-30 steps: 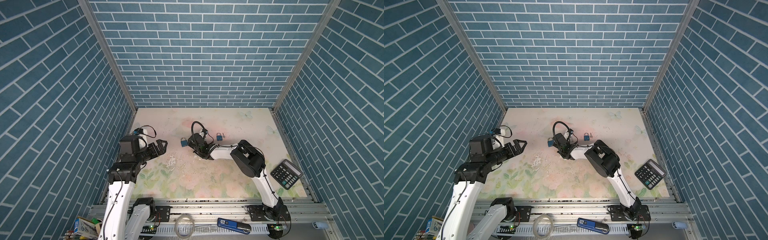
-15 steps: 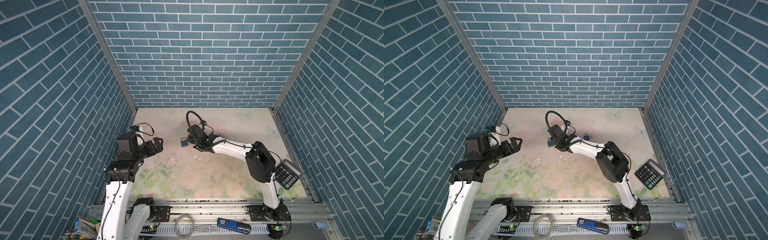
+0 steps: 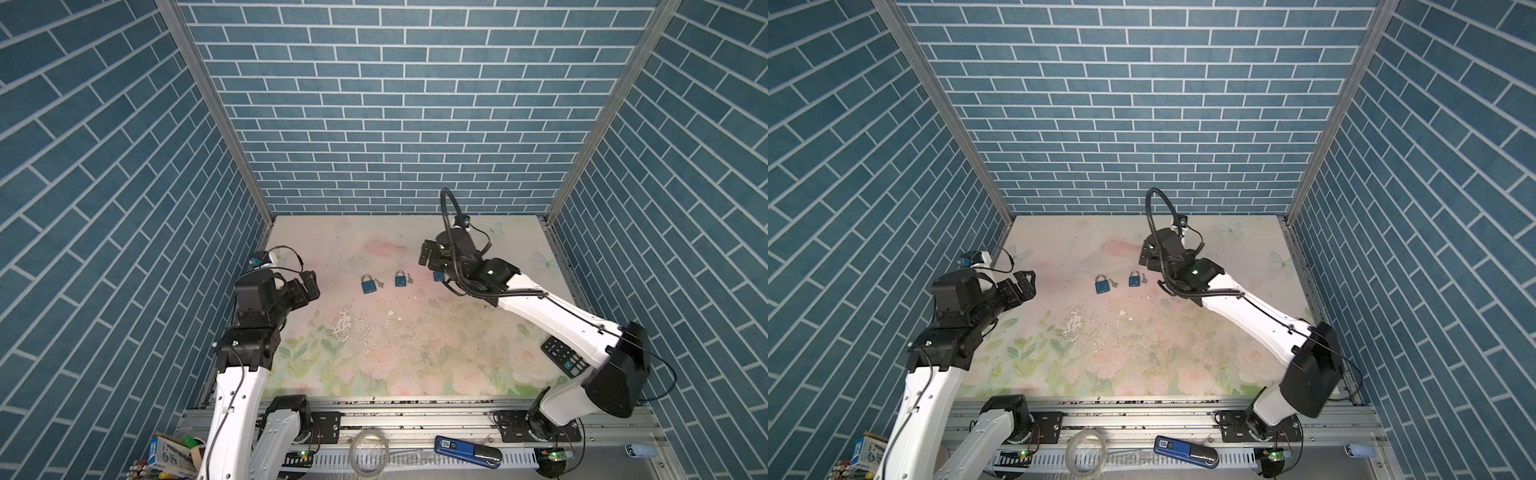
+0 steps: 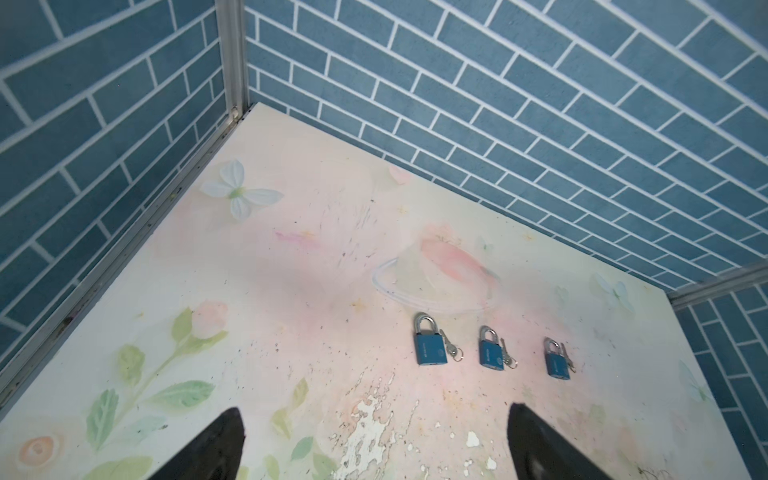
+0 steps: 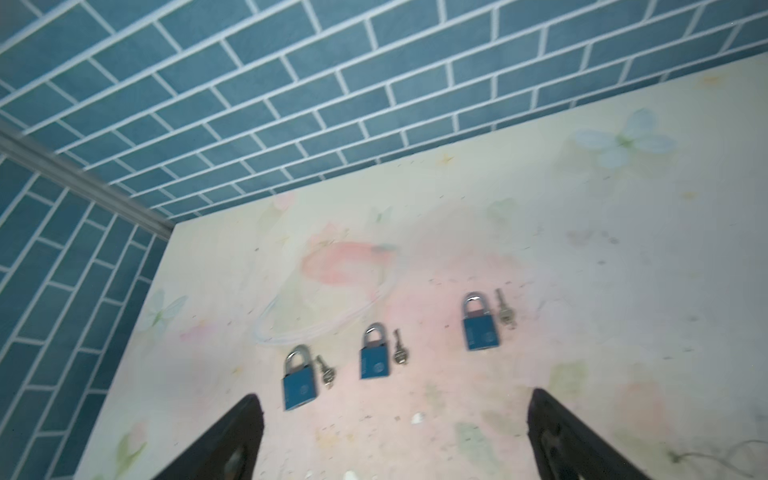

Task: Lock with the key

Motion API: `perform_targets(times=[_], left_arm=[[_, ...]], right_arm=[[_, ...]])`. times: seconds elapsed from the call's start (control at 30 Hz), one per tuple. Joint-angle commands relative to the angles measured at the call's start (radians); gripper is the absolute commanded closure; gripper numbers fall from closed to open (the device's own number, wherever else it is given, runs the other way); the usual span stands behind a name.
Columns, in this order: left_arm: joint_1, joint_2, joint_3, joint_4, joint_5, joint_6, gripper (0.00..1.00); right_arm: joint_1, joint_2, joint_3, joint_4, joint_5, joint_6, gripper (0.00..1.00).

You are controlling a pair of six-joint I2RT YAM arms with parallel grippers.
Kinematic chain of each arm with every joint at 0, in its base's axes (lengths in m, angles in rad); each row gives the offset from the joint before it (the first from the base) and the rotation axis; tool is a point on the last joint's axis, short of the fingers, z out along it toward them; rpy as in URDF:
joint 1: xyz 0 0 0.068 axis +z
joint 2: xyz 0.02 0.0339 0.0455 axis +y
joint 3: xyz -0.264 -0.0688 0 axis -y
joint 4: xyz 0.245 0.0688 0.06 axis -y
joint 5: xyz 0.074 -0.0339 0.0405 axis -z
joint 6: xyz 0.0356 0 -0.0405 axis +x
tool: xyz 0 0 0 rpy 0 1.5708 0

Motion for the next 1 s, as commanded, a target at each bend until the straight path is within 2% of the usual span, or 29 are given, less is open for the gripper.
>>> perform_targets(times=[0.0,0.13,0.27,0.33,0.4,0.47,0.57,0.6,0.67,0.77,0.97], left_arm=[[0.006,0.01,-0.025,0.108,-0.077,-0.013,0.01],[0.006,0.066,-0.023,0.104,-0.114,0.008,0.0],[0.006,0.078,-0.061,0.178,-0.131,0.035,0.0],[0.006,0.079,-0.074,0.199,-0.169,0.033,0.0],[0.006,0.079,-0.085,0.211,-0.19,0.05,0.0],[0.005,0.069,-0.112,0.249,-0.198,0.079,0.01],[0.002,0.059,-0.142,0.29,-0.211,0.093,0.01],[-0.001,0.06,-0.151,0.302,-0.218,0.094,0.0],[-0.008,0.065,-0.164,0.327,-0.251,0.075,0.0],[-0.022,0.071,-0.21,0.387,-0.249,0.066,0.0],[-0.07,0.097,-0.298,0.523,-0.327,0.155,0.01]], right_arm=[[-0.049,-0.126,-0.107,-0.019,0.036,-0.11,0.01],[-0.101,-0.265,-0.238,-0.013,0.083,-0.196,0.01],[-0.12,-0.34,-0.348,0.003,0.237,-0.249,0.01],[-0.136,-0.364,-0.412,0.042,0.228,-0.29,0.01],[-0.142,-0.398,-0.49,0.166,0.185,-0.418,0.01],[-0.142,-0.446,-0.601,0.331,0.195,-0.553,0.01],[-0.156,-0.522,-0.731,0.546,0.236,-0.646,0.01],[-0.164,-0.544,-0.755,0.572,0.236,-0.649,0.01],[-0.192,-0.592,-0.777,0.544,0.163,-0.651,0.01],[-0.243,-0.605,-0.776,0.474,0.149,-0.624,0.01],[-0.372,-0.576,-0.78,0.417,0.024,-0.62,0.01]])
